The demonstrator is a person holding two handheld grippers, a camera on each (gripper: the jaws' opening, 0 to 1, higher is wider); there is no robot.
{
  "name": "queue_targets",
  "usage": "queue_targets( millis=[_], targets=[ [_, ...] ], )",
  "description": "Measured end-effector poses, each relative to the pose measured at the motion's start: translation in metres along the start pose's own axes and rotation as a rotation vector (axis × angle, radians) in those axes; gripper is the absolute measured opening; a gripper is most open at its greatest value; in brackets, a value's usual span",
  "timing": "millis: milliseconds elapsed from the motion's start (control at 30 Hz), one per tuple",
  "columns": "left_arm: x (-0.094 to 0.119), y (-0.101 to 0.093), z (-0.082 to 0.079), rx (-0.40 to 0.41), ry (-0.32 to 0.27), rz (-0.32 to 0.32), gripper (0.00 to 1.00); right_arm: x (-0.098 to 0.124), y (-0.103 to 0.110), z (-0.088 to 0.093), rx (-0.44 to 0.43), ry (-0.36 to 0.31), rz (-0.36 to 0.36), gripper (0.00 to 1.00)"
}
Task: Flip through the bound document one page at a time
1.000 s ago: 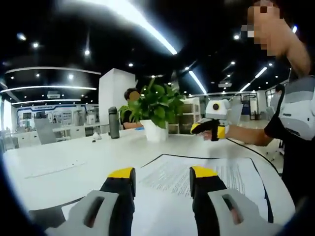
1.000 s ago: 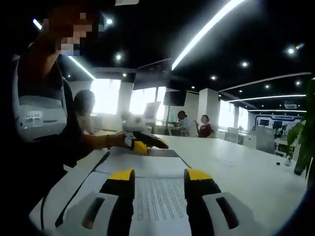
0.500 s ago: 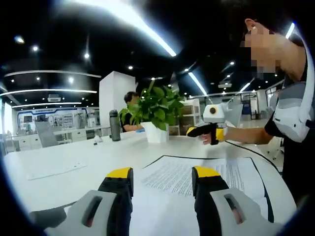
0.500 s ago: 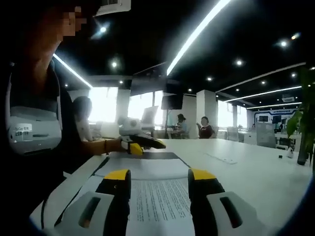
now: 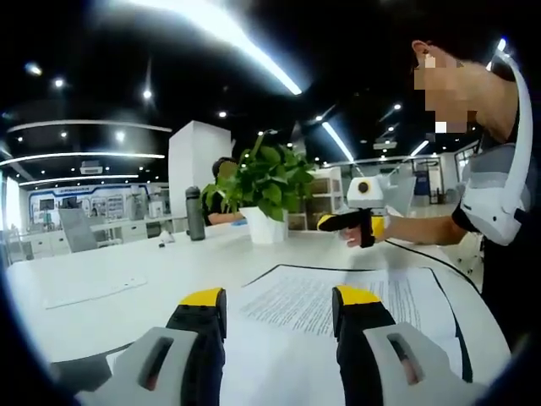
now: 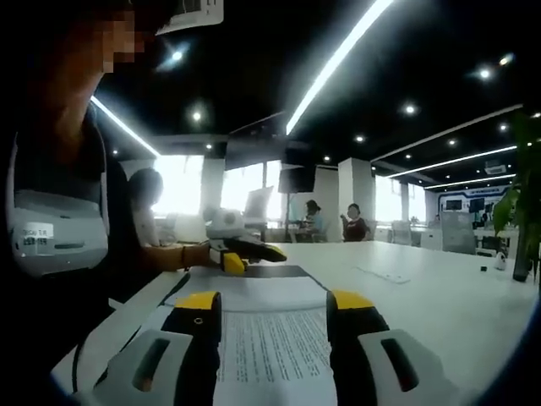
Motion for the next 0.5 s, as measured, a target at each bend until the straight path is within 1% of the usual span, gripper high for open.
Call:
queue_targets(
  millis=[500],
  targets=[
    [-0.0051, -0.0045, 0.0001, -0.003, -0.014, 0.003, 0.53, 0.0019, 0.0004, -0.0008, 0.005, -0.004, 0.002, 0.53]
  ],
)
Point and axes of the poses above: the point that each gripper's makers call its tool centre point, and the gripper's own axes: x roughly backward along the fingers, y roughly to its left, z roughly out of its underside, the point moved 9 cm from there along x, roughly backward along the fingers, and after that the axes turned 9 degrees about -x, right-handed, at the moved point
